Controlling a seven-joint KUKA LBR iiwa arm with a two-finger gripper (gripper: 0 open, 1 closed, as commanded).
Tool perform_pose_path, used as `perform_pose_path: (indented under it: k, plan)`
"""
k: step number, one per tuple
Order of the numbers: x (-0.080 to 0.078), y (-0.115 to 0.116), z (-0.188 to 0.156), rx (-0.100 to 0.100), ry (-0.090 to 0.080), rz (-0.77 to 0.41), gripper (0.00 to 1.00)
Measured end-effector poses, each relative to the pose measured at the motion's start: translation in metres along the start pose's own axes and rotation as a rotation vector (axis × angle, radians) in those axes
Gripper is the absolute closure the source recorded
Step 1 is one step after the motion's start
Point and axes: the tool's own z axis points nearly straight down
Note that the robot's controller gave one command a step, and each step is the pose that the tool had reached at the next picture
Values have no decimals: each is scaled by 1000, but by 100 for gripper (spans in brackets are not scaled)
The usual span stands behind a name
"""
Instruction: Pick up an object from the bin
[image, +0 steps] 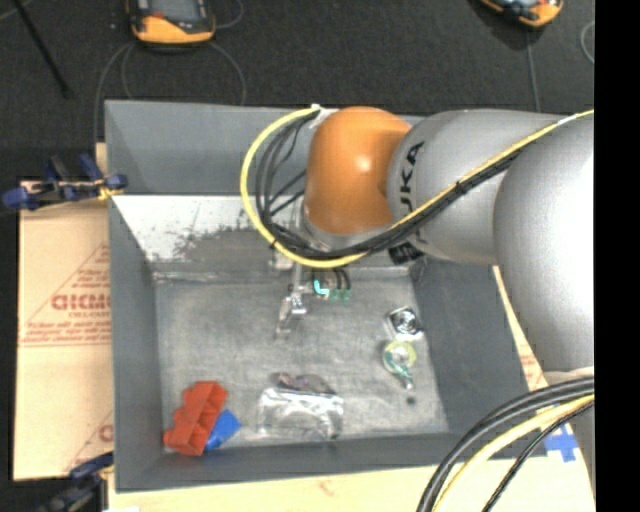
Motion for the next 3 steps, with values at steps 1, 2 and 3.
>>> perform_pose_path:
  k: [1, 2, 3]
  plan:
    - [91, 81, 23, -1, 1, -55, 0]
    - [90, 101, 42, 1, -5, -208, 0]
    - [90, 102, 43, 0, -5, -208, 100]
